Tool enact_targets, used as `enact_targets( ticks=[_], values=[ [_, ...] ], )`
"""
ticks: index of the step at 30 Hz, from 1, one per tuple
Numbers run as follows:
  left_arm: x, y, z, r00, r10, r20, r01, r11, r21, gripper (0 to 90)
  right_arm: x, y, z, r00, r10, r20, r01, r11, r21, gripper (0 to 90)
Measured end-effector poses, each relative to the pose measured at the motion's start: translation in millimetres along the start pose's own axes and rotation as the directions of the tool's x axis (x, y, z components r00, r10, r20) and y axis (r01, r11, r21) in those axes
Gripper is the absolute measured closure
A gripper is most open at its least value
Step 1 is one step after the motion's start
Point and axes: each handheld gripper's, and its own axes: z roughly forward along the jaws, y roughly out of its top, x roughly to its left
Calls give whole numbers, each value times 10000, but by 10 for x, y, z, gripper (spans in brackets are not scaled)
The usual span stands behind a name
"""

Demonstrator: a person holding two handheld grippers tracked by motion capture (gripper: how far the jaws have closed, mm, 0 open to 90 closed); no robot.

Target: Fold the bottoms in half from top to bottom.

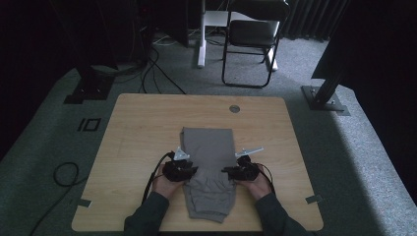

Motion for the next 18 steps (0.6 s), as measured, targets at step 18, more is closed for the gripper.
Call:
enact_targets(
  ticks=[18],
  values=[
    [-242,-219,-272,9891,594,1350,-523,9971,-555,649,186,-55,-100,9976,-572,-384,569,9983,-95,724]
  ],
)
